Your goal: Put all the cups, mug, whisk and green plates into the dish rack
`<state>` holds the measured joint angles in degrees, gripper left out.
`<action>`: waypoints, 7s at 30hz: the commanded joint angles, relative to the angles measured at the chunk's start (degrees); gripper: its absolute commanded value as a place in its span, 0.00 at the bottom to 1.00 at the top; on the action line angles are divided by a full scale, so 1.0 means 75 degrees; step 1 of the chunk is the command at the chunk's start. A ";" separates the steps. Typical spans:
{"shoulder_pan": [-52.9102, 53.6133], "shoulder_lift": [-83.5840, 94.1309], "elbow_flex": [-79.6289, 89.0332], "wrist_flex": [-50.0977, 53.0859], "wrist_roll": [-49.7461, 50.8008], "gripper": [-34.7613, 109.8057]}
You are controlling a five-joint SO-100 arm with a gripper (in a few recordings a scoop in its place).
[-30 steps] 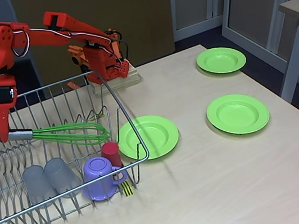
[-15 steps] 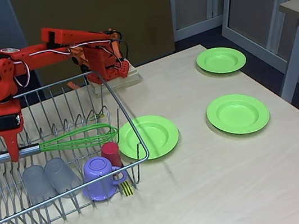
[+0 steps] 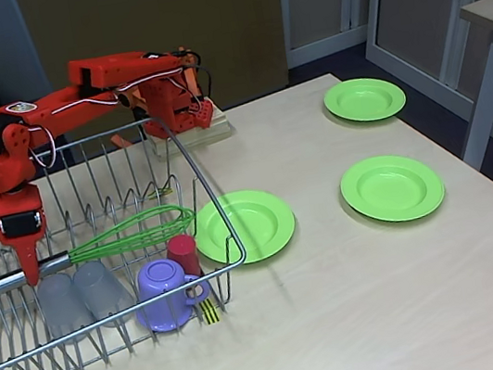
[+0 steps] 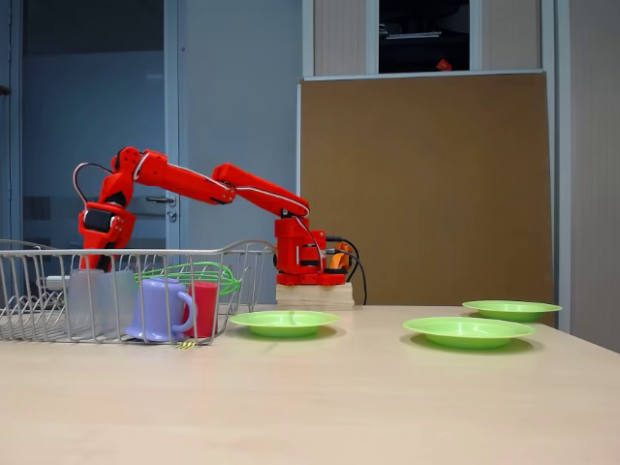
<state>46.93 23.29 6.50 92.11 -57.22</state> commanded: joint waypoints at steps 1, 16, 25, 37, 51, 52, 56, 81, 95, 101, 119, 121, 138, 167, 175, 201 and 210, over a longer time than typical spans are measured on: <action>-0.0211 0.0012 -0.0293 -0.0023 -0.0152 0.24; -0.0316 -0.0340 -0.0527 0.0094 -0.0152 0.33; -0.0316 -0.0223 -0.0656 0.0246 -0.0129 0.35; -0.0094 0.0328 -0.0820 0.0563 -0.0117 0.33; -0.0469 0.3352 0.0211 0.1465 0.0293 0.33; -0.0621 0.3715 0.0621 0.1488 0.0527 0.33; -0.1441 0.5191 0.2344 0.1594 0.1652 0.34; -0.7863 1.1508 1.4660 -0.3176 1.2879 0.34; -0.9164 1.0805 1.6652 -0.6164 1.5129 0.42; -0.9234 1.0078 1.7098 -0.7418 1.5457 0.42; -0.8496 0.8941 1.7355 -0.8906 1.5152 0.39; -0.8437 0.8824 1.7379 -0.9082 1.5152 0.38; -0.8215 0.8273 1.7684 -1.0125 1.5609 0.26; -0.9094 0.8836 1.1531 -0.4066 1.3207 0.24; -0.8977 0.8320 0.8590 -0.2332 1.1977 0.24; -0.4500 0.9633 0.5590 0.0691 0.7582 0.24; -0.2262 0.9715 0.6633 0.0574 0.7453 0.24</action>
<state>25.40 92.55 53.61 97.12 -1.23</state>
